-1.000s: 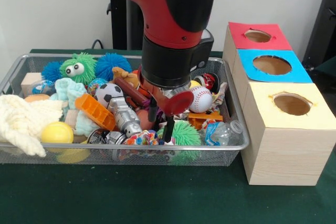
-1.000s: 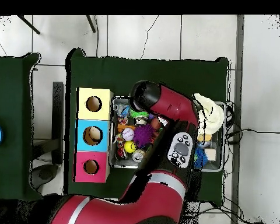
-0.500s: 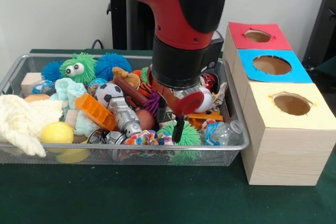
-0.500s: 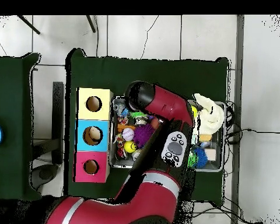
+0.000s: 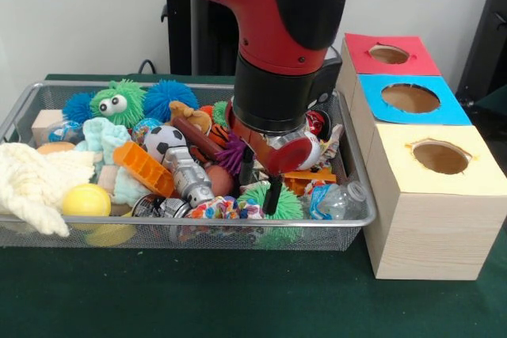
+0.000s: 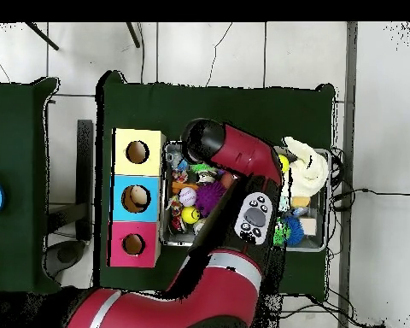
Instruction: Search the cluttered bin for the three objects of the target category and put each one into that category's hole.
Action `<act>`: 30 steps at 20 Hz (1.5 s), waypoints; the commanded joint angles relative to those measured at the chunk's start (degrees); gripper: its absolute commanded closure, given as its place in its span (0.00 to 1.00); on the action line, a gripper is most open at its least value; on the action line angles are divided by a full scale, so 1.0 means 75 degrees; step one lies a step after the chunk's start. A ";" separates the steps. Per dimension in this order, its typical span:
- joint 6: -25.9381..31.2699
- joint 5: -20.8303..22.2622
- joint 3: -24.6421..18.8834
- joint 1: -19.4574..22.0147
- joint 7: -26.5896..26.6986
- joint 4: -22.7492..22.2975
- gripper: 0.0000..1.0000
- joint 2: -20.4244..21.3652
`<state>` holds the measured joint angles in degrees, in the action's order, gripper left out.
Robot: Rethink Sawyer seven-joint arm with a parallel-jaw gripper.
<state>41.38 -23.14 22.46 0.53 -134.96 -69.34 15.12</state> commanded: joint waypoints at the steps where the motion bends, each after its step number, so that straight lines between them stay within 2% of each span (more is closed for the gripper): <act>1: 0.0075 0.0068 -0.0680 0.0367 -0.0785 -0.0436 0.00 -0.0189; 8: 0.0126 0.0236 -0.0680 0.0607 -0.0437 -0.0365 0.00 -0.0114; 14: 0.0101 0.0311 -0.0670 0.0611 -0.0426 -0.0436 0.00 -0.0039; 19: 0.0390 0.0556 -0.0354 0.0428 -0.0538 0.0043 0.00 -0.0409; 22: 0.0115 0.0593 -0.0388 0.0413 -0.0525 0.0337 0.00 -0.0793; 30: -0.0027 0.0712 -0.0429 0.0508 -0.0438 0.0742 0.00 -0.1120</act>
<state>41.37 -21.11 22.56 3.62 -134.96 -65.78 11.81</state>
